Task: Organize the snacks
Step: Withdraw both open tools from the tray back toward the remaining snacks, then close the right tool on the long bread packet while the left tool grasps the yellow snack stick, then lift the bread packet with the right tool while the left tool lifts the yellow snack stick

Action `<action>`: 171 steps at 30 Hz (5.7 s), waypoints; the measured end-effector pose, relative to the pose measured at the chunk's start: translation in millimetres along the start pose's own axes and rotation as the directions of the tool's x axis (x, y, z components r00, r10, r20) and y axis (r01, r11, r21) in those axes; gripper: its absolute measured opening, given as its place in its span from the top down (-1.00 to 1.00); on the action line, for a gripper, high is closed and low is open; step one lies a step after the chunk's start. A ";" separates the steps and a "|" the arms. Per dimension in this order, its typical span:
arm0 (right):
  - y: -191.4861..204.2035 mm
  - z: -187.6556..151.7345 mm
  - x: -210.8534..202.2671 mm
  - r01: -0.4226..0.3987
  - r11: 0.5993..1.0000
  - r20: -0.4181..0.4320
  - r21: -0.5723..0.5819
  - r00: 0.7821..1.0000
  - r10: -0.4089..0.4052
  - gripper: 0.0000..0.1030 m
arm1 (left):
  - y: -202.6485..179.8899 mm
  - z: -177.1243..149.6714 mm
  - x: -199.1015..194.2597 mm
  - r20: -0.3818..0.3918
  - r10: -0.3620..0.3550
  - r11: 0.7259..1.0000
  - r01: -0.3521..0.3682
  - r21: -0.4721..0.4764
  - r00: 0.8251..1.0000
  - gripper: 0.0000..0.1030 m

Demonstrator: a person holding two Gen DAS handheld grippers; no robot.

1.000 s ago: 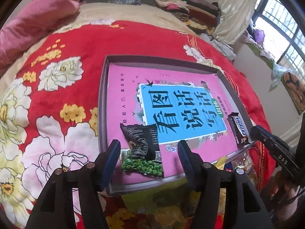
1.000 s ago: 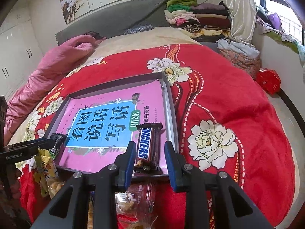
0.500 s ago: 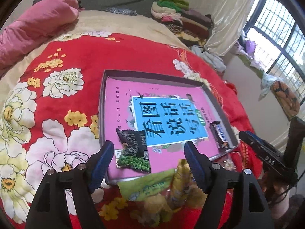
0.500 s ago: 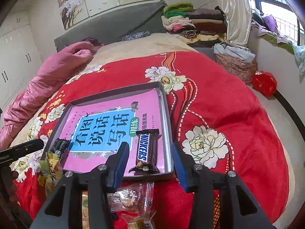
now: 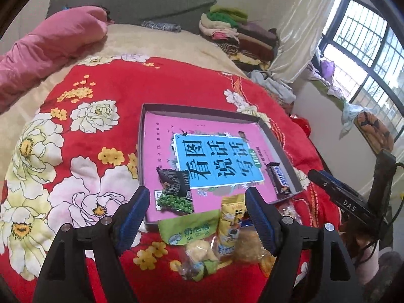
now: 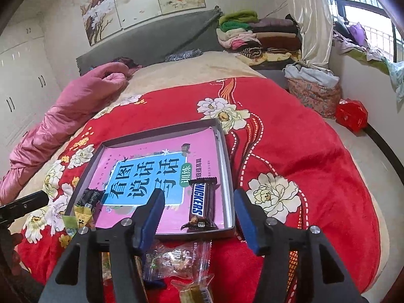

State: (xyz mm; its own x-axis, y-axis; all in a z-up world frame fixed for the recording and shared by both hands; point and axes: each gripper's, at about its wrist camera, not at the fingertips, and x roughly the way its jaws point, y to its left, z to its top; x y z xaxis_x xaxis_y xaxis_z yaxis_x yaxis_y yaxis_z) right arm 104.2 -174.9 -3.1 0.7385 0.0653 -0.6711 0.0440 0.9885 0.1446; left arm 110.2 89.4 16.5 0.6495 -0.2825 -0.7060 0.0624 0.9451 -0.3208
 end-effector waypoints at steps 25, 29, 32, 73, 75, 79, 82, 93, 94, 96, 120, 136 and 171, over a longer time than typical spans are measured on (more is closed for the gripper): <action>4.9 2.3 -38.3 -0.037 0.999 0.062 -0.028 0.997 0.038 -0.28 | 15.5 -16.5 -49.2 0.053 0.083 0.993 -0.078 -0.088 0.995 -0.53; 6.8 1.6 -42.9 -0.052 0.998 0.068 -0.033 0.996 0.054 -0.34 | 14.5 -19.9 -53.9 0.058 0.088 0.993 -0.083 -0.083 0.994 -0.53; 7.1 1.5 -46.4 -0.071 0.997 0.071 -0.029 0.995 0.073 -0.37 | 11.8 -22.5 -57.7 0.065 0.088 0.993 -0.083 -0.079 0.994 -0.53; 38.5 -52.4 -68.5 -0.138 0.979 -0.014 -0.152 0.990 0.137 -0.41 | -51.7 -63.8 -26.1 -0.081 0.067 0.996 -0.061 0.066 0.994 -0.53; 38.9 -56.4 -69.1 -0.143 0.978 -0.021 -0.152 0.990 0.141 -0.41 | -52.8 -65.1 -25.4 -0.085 0.070 0.996 -0.064 0.069 0.994 -0.53; 41.5 -65.4 -68.0 -0.156 0.974 -0.045 -0.165 0.988 0.150 -0.41 | -56.7 -69.8 -23.7 -0.100 0.076 0.994 -0.067 0.086 0.992 -0.53; 44.1 -71.2 -66.9 -0.168 0.970 -0.065 -0.176 0.985 0.158 -0.41 | -58.4 -71.3 -23.1 -0.107 0.079 0.993 -0.069 0.095 0.991 -0.53; 55.2 -88.3 -53.6 -0.188 0.958 -0.134 -0.219 0.978 0.161 -0.41 | -59.7 -78.5 -13.6 -0.147 0.082 0.992 -0.067 0.103 0.986 -0.53; 55.8 -89.6 -51.4 -0.187 0.957 -0.141 -0.221 0.977 0.158 -0.41 | -58.3 -78.4 -12.5 -0.149 0.081 0.993 -0.067 0.100 0.985 -0.53; 57.1 -92.7 -46.4 -0.187 0.956 -0.157 -0.225 0.976 0.154 -0.41 | -55.6 -79.1 -10.6 -0.151 0.091 0.992 -0.076 0.097 0.984 -0.53; 70.9 -108.6 1.3 -0.171 0.946 -0.211 -0.276 0.971 0.114 -0.20 | -45.7 -60.1 14.3 -0.143 0.096 0.989 -0.078 0.126 0.985 -0.53; 66.7 -106.1 20.6 -0.207 0.941 -0.221 -0.267 0.964 0.149 0.05 | -38.6 -45.7 44.2 -0.196 0.074 0.995 -0.058 0.086 0.978 0.17; 53.7 -94.1 4.6 -0.246 0.951 -0.196 -0.187 0.958 0.210 0.38 | -23.9 -53.3 42.6 -0.184 -0.023 1.000 0.022 -0.005 0.983 0.68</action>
State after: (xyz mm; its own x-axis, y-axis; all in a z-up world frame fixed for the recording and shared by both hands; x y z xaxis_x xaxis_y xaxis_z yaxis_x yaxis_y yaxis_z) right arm 46.7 -108.8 -66.9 0.5849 0.2966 -0.7549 -0.2658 0.9494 0.1671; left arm 96.0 46.0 -39.5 0.4971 -0.3291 -0.8028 0.0733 0.9379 -0.3392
